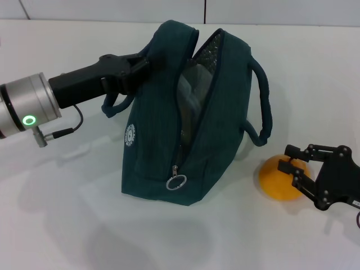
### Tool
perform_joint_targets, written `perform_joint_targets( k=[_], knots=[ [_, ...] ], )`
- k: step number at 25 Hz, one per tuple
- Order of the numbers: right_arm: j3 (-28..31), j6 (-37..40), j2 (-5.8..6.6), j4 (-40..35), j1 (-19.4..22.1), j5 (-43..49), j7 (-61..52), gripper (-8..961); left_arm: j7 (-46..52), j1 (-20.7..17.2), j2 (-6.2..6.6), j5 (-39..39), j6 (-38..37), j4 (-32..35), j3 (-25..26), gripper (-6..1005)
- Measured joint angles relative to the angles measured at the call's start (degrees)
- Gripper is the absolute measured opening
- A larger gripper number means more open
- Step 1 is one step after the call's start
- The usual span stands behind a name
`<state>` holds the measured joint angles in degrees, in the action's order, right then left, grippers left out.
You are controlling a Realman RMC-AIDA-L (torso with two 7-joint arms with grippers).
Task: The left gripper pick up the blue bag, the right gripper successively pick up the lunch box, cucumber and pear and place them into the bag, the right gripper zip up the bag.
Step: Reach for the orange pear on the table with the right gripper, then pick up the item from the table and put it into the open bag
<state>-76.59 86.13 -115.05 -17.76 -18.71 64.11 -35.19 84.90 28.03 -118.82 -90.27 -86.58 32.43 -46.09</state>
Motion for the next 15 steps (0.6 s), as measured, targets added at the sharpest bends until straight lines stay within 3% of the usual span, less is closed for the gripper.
perform_joint_targets(
  k=[3, 8, 15],
  knots=[
    [0.12, 0.21, 0.0, 0.0, -0.01, 0.0, 0.14, 378, -0.33, 0.0, 0.0, 0.0, 0.03, 0.0, 0.05, 43],
    [0.21, -0.02, 0.0, 0.0, -0.06, -0.01, 0.1, 222, -0.51, 0.0, -0.05, 0.01, 0.1, 0.0, 0.04, 43],
    [0.05, 0.35, 0.32, 0.01, -0.53, 0.01, -0.23, 84, -0.52, 0.0, -0.1, 0.04, 0.1, 0.0, 0.04, 43]
  ],
)
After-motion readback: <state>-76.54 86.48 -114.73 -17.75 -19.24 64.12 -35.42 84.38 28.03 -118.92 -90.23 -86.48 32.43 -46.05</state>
